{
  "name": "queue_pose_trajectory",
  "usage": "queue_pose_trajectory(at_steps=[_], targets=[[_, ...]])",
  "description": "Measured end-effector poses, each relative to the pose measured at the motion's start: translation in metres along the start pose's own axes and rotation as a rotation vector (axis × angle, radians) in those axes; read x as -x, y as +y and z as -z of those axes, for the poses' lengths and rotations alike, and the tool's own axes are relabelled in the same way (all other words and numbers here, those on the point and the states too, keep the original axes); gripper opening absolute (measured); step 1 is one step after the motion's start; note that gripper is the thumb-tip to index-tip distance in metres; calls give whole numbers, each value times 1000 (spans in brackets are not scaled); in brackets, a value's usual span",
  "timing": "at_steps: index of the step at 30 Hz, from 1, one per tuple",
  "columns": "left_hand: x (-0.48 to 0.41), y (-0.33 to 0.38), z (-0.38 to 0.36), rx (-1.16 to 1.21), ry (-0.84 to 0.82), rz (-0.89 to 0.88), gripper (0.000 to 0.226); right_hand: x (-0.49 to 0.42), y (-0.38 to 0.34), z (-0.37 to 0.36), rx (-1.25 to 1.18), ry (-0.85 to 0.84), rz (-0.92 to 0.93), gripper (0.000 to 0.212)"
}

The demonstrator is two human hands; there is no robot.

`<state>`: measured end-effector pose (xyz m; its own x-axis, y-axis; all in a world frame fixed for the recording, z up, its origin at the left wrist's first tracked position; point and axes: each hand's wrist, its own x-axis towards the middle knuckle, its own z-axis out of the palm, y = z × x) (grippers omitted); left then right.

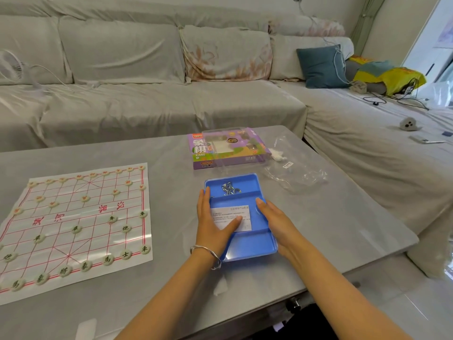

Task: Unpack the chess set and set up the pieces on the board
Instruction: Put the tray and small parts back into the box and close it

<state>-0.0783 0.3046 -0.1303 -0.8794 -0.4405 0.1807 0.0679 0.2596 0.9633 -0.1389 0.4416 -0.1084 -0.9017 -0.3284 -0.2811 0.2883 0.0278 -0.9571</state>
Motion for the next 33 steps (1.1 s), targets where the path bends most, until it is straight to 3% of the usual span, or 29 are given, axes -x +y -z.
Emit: queue_pose_trajectory(at_steps=[2, 6, 11, 18, 25, 29, 33], targets=[[-4, 2, -1, 11, -4, 1, 94, -5, 1, 3, -22, -16, 2, 69], [-11, 10, 4, 32, 4, -2, 95, -1, -12, -1, -110, -44, -42, 42], [-20, 13, 19, 103, -34, 57, 87, -7, -16, -8, -269, -140, -120, 37], [-25, 2, 30, 81, 5, 94, 93, -13, -24, -33, -47, -13, 9, 28], [-29, -8, 29, 83, 12, 160, 92, -21, -26, -40, 64, 16, -9, 28], [-38, -5, 41, 94, 15, 116, 93, -27, -29, -38, -125, -121, -79, 25], [-55, 7, 67, -2, -139, 89, 97, -34, -32, -29, -207, -346, -174, 34]])
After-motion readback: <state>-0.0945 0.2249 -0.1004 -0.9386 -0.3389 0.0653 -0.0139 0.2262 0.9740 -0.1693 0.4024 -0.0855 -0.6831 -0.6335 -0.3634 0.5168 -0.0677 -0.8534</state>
